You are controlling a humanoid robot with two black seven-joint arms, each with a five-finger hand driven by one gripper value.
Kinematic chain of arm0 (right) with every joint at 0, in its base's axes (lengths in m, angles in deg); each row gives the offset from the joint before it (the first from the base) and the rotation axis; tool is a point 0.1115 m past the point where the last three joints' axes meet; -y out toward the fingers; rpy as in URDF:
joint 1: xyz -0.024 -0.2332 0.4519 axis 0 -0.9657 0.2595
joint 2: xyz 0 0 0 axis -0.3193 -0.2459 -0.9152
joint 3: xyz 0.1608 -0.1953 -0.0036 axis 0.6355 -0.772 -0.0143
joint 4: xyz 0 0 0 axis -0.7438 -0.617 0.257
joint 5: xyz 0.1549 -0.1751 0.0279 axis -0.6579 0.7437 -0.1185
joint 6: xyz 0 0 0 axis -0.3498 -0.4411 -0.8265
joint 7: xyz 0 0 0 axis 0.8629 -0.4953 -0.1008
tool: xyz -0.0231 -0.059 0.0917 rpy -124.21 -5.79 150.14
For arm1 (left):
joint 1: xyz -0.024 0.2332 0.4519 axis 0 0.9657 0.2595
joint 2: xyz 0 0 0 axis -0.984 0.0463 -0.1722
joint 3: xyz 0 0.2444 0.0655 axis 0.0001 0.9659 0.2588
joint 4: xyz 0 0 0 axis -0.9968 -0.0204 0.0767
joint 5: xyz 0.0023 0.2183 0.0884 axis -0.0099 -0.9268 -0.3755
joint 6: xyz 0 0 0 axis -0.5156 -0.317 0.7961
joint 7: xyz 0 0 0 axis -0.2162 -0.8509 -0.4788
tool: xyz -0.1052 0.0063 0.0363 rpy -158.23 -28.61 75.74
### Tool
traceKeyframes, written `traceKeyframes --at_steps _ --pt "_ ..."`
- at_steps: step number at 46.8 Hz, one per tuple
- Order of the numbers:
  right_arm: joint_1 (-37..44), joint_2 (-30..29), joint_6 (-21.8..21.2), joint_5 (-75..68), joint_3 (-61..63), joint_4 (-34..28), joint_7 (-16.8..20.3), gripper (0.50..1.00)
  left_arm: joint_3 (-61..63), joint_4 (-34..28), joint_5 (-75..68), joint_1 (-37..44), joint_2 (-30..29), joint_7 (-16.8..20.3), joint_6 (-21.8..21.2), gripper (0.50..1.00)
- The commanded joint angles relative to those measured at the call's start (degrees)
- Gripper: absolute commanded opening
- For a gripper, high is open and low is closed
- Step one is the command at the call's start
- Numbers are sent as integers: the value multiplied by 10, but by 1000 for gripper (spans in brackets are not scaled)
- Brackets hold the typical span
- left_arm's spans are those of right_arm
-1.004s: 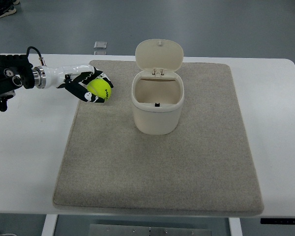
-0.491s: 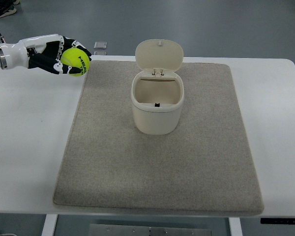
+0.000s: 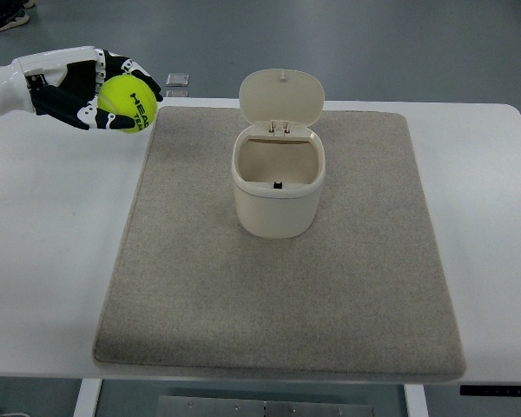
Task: Put tennis ball into box with left hand
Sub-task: 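Carry the held ball with the left hand over the open bin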
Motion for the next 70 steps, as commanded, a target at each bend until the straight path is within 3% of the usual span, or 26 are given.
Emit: traceKeyframes --at_steps 1,24,44,70 --pt "0 0 1 0 0 0 0 901 -3 16 0 0 -1 0 0 500" --pt "0 0 1 0 0 0 0 903 -13 41 26 1 30 -1 0 500" --pt "0 0 1 0 0 0 0 901 -6 40 24 8 104 -2 0 518" --pt "0 0 0 0 0 0 0 901 -7 -3 26 17 167 -3 -48 516"
